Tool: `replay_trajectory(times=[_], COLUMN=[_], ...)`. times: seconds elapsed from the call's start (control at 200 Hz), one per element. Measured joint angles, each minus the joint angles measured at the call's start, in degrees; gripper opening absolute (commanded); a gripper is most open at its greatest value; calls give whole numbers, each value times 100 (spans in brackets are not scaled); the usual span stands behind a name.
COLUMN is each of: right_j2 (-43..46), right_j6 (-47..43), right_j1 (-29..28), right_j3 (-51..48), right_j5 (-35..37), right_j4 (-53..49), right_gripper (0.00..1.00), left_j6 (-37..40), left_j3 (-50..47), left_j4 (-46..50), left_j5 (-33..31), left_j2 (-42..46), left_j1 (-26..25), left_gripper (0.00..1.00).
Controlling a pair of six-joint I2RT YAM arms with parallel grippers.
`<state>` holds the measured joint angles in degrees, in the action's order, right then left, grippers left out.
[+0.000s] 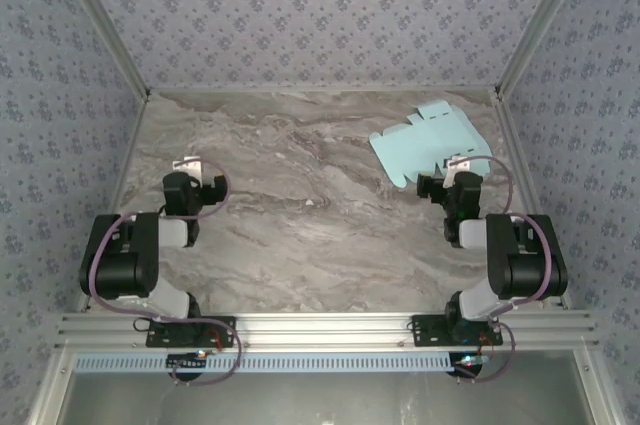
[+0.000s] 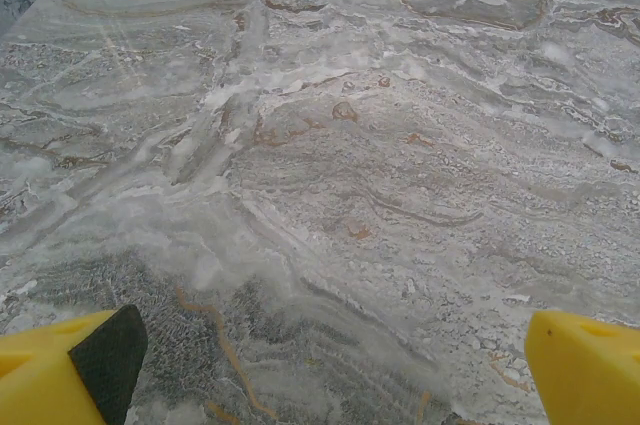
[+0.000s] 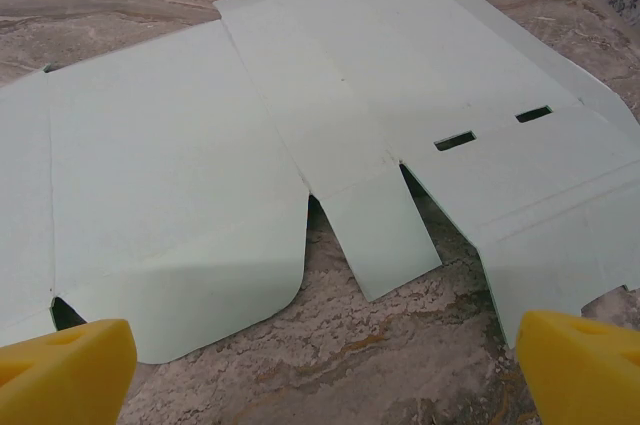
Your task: Fold the paper box
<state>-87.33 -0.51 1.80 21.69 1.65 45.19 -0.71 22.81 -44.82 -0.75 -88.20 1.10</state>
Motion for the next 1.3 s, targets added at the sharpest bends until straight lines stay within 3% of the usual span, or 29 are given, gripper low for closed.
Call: replay_trajectory(times=[1.164,1.299], right_j2=[0,87], right_j6=[0,37], right_j1=[0,-7], right_j3=[0,9], right_j5=[-66,144], right_j4=[0,-138], right_gripper=[100,100], left_j6=[-2,24], left_j3=[0,4], left_j4=[0,96], left_j5=[7,-214], left_j2=[0,63], left_j1=[39,-120], left_gripper=[99,99])
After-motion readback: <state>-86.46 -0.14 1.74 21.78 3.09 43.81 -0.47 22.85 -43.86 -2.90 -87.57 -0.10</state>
